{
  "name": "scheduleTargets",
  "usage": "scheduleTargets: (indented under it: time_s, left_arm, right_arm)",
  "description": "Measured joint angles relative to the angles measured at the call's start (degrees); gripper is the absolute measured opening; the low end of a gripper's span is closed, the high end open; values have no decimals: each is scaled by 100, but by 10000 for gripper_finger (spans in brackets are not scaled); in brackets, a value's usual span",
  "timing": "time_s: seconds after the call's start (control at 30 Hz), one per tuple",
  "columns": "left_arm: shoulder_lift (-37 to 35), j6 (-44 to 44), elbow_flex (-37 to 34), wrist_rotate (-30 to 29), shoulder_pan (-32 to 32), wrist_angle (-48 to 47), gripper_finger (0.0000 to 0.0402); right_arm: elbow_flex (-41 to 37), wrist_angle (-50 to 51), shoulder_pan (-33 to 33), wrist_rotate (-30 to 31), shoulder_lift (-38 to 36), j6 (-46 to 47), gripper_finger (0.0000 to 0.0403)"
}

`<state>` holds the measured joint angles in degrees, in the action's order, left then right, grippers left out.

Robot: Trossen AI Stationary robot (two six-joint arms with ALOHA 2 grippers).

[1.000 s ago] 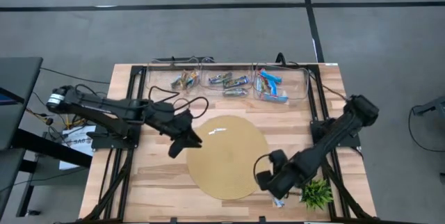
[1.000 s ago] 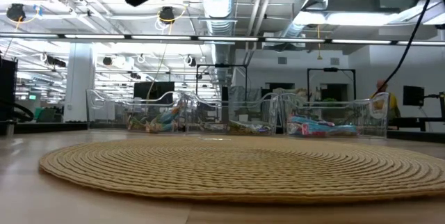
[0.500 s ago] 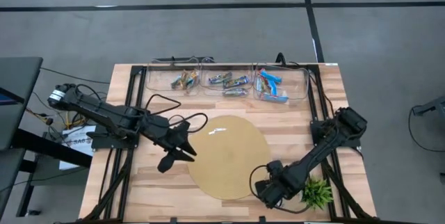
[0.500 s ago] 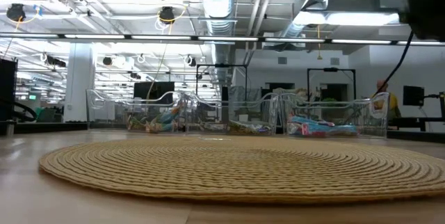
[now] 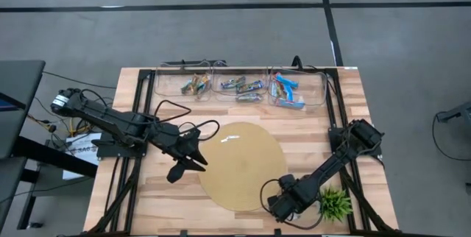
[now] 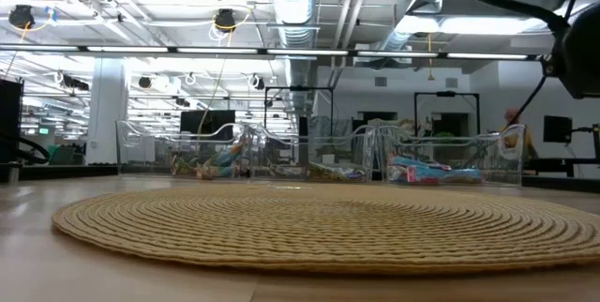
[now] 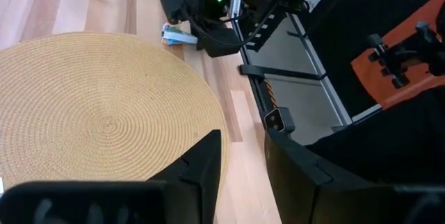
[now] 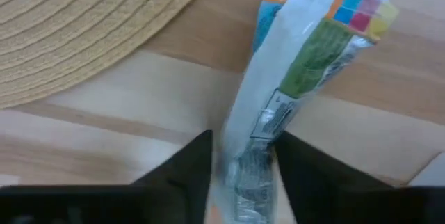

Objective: Pick and place Granola Bars by type
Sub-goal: Put the yellow granola bar into the top left transparent bin

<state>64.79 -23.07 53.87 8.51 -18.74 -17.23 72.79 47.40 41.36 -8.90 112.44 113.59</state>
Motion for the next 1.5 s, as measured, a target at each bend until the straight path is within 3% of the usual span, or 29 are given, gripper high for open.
scheduleTargets:
  time_s: [0.2, 0.3, 0.53, 0.7, 0.97, 1.2, 1.5]
  left_arm:
    - [0, -308, 0, -61, 0, 17, 103]
    - [0, -831, 0, -349, 28, 13, 103]
    - [2, -1530, 0, -650, 288, 58, 106]
    - [138, -1933, -5, -581, 766, 508, 125]
    - [929, -2545, -7, 246, 1558, 1625, 167]
    - [1222, -2617, -7, 141, 1898, 2525, 176]
    - [1222, -2661, -4, -2, 2297, 2082, 176]
  right_arm:
    - [0, -92, -39, 41, -27, -5, 43]
    - [0, -301, -61, 445, -190, -7, 15]
    - [0, -350, -281, 2081, -1189, -405, 20]
    - [0, -942, -862, 2665, -1866, -2342, 19]
    - [-7, -1788, -1991, 2668, -2282, -4632, 10]
    - [0, -2089, -2549, 2122, -2323, -5577, 20]
    - [0, -2396, -2740, 1843, -2323, -6199, 9]
